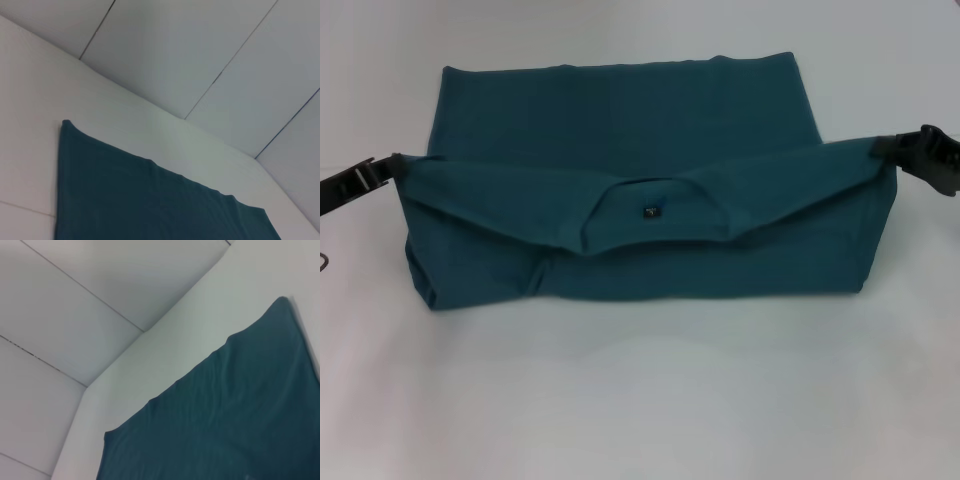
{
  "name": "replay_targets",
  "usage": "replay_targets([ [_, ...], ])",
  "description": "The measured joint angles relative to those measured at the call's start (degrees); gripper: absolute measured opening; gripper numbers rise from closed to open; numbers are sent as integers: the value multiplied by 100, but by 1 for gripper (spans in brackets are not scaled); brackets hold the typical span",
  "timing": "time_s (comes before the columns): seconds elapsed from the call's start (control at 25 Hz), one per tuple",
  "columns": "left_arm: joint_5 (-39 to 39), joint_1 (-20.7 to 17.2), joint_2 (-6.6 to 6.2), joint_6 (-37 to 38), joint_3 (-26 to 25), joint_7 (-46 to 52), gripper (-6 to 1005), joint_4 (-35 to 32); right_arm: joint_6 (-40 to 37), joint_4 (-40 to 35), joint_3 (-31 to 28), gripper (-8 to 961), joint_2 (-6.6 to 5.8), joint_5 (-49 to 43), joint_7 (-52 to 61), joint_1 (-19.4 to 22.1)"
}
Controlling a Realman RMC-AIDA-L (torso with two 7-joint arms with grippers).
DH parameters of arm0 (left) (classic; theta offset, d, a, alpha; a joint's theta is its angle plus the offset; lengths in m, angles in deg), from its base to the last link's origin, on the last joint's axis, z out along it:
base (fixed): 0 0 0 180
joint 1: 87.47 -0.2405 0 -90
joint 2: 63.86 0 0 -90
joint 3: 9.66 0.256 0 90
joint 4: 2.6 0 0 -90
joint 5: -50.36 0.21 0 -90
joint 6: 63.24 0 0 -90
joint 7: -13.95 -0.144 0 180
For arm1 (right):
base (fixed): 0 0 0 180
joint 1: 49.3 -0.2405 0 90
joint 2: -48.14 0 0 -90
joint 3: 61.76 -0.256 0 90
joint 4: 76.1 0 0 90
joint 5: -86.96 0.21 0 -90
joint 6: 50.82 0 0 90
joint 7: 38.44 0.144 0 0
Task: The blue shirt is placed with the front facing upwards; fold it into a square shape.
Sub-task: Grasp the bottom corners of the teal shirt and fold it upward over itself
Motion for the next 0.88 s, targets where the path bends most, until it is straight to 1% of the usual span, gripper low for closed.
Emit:
replay_targets([
  [0.24, -27, 112, -7, -364, 261, -6, -1, -13, 254, 13, 123, 41, -8, -4, 0, -96],
  [0.36, -27, 164, -8, -507, 315, -39, 0, -67, 354, 13, 159, 44, -7, 0, 0, -124],
  [0.6, -29, 289, -6, -674, 334, -133, 0, -157, 460, 36, 169, 48, -8, -4, -48, -156],
  [0.88, -29, 401, -39, -837, 343, -208, -1, -219, 542, 75, 168, 54, -25, 2, -70, -195],
])
